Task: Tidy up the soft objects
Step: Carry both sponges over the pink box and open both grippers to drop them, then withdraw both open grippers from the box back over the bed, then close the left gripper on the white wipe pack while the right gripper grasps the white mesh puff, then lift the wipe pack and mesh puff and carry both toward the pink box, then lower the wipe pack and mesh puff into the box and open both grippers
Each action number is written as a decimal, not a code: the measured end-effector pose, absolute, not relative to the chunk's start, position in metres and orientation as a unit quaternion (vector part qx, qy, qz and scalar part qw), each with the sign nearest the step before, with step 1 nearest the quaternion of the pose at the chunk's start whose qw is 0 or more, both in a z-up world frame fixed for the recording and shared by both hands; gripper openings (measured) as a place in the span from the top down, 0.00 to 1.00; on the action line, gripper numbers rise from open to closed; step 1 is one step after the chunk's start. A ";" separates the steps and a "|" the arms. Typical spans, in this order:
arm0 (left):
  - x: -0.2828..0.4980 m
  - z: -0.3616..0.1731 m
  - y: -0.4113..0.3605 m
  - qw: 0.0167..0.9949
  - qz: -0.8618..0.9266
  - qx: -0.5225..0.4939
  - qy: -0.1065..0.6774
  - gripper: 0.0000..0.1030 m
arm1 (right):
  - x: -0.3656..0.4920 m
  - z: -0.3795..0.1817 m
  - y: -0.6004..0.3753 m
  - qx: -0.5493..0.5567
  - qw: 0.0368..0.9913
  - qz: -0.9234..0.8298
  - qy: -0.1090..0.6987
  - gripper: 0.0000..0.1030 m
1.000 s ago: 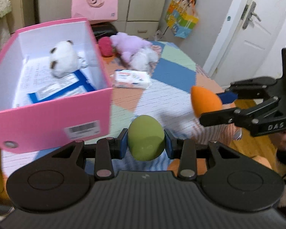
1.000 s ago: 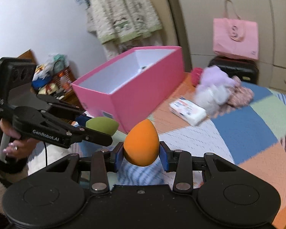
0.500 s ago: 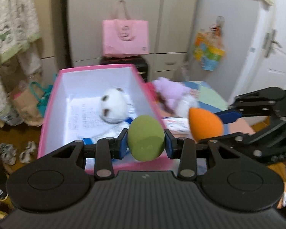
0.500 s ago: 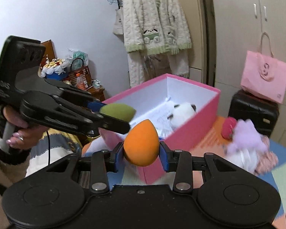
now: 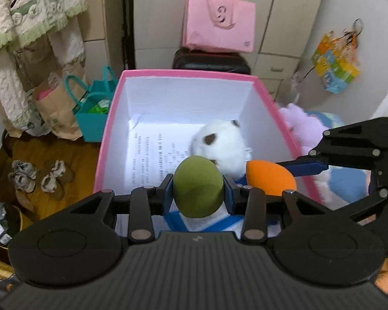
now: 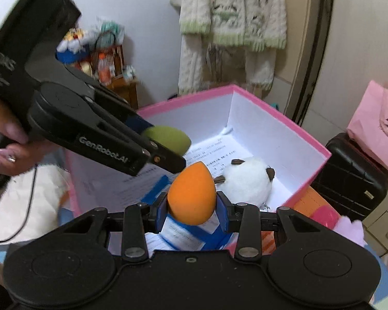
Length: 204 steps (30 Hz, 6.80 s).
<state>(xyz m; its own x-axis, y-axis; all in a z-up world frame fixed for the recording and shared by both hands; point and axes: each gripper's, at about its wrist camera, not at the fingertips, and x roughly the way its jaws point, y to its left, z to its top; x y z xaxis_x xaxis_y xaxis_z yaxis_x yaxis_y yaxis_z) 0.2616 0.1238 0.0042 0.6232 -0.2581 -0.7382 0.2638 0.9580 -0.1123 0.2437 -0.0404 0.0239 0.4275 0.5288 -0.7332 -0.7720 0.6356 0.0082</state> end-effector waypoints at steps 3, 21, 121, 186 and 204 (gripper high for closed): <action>0.275 -0.004 0.122 0.897 -0.141 0.018 0.419 0.63 | 0.257 0.011 -0.031 -0.180 0.814 0.401 0.379 0.57; 0.267 -0.002 0.125 0.903 -0.124 0.007 0.412 0.48 | 0.251 0.016 -0.037 -0.189 0.839 0.376 0.345 0.48; 0.212 -0.091 -0.107 0.925 -0.114 0.111 0.344 0.23 | 0.270 -0.064 -0.242 -0.063 0.865 0.318 0.383 0.53; 0.095 -0.002 0.045 0.849 -0.283 0.029 0.446 0.25 | 0.069 0.004 -0.206 0.019 0.890 0.271 0.366 0.62; 0.143 0.038 0.114 0.894 -0.238 0.050 0.375 0.25 | 0.153 0.056 -0.134 0.016 0.869 0.360 0.339 0.62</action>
<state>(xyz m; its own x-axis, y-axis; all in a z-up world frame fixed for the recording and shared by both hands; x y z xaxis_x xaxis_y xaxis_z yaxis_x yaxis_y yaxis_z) 0.1428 0.1143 0.0384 0.6046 -0.3884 -0.6953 0.4632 0.8817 -0.0897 0.1532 -0.1344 0.0557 0.5119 0.6366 -0.5768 -0.6145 0.7405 0.2719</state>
